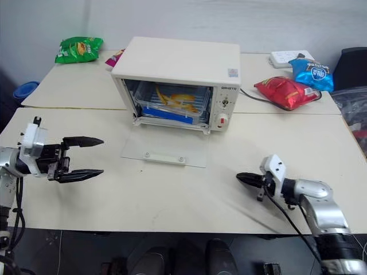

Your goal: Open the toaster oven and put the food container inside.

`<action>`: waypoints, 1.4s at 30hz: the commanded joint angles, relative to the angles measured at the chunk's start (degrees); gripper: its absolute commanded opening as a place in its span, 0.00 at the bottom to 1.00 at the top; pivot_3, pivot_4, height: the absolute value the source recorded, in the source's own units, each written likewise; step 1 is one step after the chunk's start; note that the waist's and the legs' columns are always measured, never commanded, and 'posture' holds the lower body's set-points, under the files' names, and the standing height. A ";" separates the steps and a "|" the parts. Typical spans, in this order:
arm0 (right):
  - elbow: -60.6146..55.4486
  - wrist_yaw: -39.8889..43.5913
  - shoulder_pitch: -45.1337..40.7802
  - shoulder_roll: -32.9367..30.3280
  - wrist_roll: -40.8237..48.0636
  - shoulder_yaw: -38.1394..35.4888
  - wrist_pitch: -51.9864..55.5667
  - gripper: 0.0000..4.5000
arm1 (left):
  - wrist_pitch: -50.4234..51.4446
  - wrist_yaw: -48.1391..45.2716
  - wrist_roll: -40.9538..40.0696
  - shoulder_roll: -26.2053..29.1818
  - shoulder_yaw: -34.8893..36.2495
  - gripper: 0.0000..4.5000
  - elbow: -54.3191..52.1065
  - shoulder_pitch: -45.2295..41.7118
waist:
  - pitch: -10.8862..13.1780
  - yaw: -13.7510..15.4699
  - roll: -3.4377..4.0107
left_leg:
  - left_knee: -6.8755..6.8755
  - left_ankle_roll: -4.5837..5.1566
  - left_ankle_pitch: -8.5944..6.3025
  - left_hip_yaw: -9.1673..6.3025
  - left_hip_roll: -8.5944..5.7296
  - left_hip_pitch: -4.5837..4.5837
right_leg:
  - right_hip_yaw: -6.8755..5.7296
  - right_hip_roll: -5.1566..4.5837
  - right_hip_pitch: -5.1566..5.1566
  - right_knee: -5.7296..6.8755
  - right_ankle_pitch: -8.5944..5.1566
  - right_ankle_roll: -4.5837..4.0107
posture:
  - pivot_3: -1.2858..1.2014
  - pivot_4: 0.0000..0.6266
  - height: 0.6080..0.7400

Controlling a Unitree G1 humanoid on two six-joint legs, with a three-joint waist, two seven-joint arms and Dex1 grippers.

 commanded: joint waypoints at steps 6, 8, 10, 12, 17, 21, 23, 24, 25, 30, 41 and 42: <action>-5.66 -2.40 -7.39 11.82 9.68 -0.80 2.99 0.00 | 7.75 8.02 -7.43 -3.83 5.03 1.00 -8.70 0.53 | 0.04 -0.23 0.07 | 0.00 -0.02 0.00 -0.01 -0.01 -0.07 | 0.00 0.00 -0.09 0.06 0.00 0.00 | 0.52 0.24 1.00; -7.20 -5.70 -9.60 14.12 13.76 -3.48 6.02 0.00 | 8.28 10.06 -7.74 -4.55 6.24 1.00 -9.24 1.10 | 0.04 -0.24 0.08 | 0.00 -0.03 0.01 -0.03 -0.01 -0.07 | -0.02 0.01 -0.10 0.06 0.00 0.00 | 0.52 0.24 1.00; -8.55 -5.79 -10.98 14.01 14.90 -4.11 7.21 0.00 | 8.11 11.45 -7.45 -4.94 7.13 1.00 -9.19 1.69 | 0.05 -0.19 0.10 | -0.01 -0.04 0.01 -0.04 -0.01 -0.07 | -0.03 0.00 -0.10 0.05 0.00 0.00 | 0.52 0.24 1.00; -10.03 -8.23 -13.51 14.25 17.78 -6.40 9.48 0.00 | 5.89 13.55 -5.06 -5.34 7.70 1.00 -7.64 2.27 | 0.05 -0.15 0.10 | -0.03 -0.04 0.00 -0.06 -0.01 -0.08 | -0.03 0.00 -0.09 0.05 0.00 0.00 | 0.52 0.24 1.00; -11.26 -8.98 -15.40 10.59 17.50 -7.52 12.20 0.00 | 2.05 13.71 -2.62 -5.50 7.95 1.00 -5.61 4.42 | 0.05 0.00 0.11 | -0.03 -0.04 0.00 -0.08 -0.05 -0.11 | -0.05 -0.02 -0.08 0.02 0.00 0.00 | 0.52 0.24 1.00; -5.68 -7.69 -12.14 2.34 4.11 0.40 9.49 0.00 | 0.25 12.59 -2.41 -5.46 7.60 1.00 -5.81 5.86 | 0.05 0.09 0.09 | -0.06 -0.03 0.00 -0.08 -0.05 -0.12 | -0.04 -0.02 -0.07 0.02 0.00 0.00 | 0.52 0.24 1.00; -2.60 -8.27 -11.58 0.72 -0.15 3.44 8.90 0.00 | -1.39 10.71 -2.48 -5.51 7.11 1.00 -6.44 6.48 | 0.05 0.01 0.09 | -0.06 -0.02 -0.01 -0.07 -0.07 -0.12 | -0.03 -0.03 -0.07 -0.02 0.00 0.00 | 0.52 0.24 1.00; -1.61 -8.38 -11.75 0.76 -1.15 4.54 9.09 0.00 | -1.23 10.54 -2.86 -5.54 6.99 1.00 -6.66 6.35 | 0.05 -0.05 0.09 | -0.06 -0.02 -0.01 -0.05 -0.07 -0.12 | -0.01 -0.03 -0.08 -0.02 0.00 0.00 | 0.52 0.24 1.00; -0.95 -8.17 -11.99 1.17 -1.99 5.37 8.54 0.00 | -1.08 10.35 -3.38 -5.66 6.96 1.00 -6.78 6.01 | 0.06 -0.09 0.11 | -0.05 -0.03 -0.01 -0.05 -0.06 -0.12 | -0.01 -0.03 -0.10 -0.02 0.00 0.00 | 0.52 0.24 1.00; -0.37 -7.03 -14.54 5.19 -3.92 9.17 6.92 0.00 | -0.33 8.87 -3.83 -5.49 5.89 1.00 -6.32 4.33 | 0.06 -0.55 0.13 | -0.05 -0.05 0.01 0.01 -0.02 -0.09 | 0.04 0.02 -0.16 0.02 0.00 0.00 | 0.52 0.24 1.00; -4.23 -9.95 -19.31 18.00 10.60 -3.76 1.43 0.00 | -2.50 14.33 0.46 -5.95 5.65 1.00 -4.88 3.78 | 0.07 -0.05 0.14 | 0.00 -0.05 0.01 -0.11 -0.06 -0.14 | -0.07 -0.01 -0.09 0.06 0.00 0.00 | 0.52 0.24 1.00; -5.46 -10.36 -19.51 17.98 12.21 -4.90 2.29 0.00 | -3.14 14.87 1.56 -5.61 5.47 1.00 -4.58 4.02 | 0.07 -0.04 0.15 | 0.00 -0.05 0.01 -0.16 -0.06 -0.14 | -0.09 -0.01 -0.06 0.05 0.00 0.00 | 0.52 0.24 1.00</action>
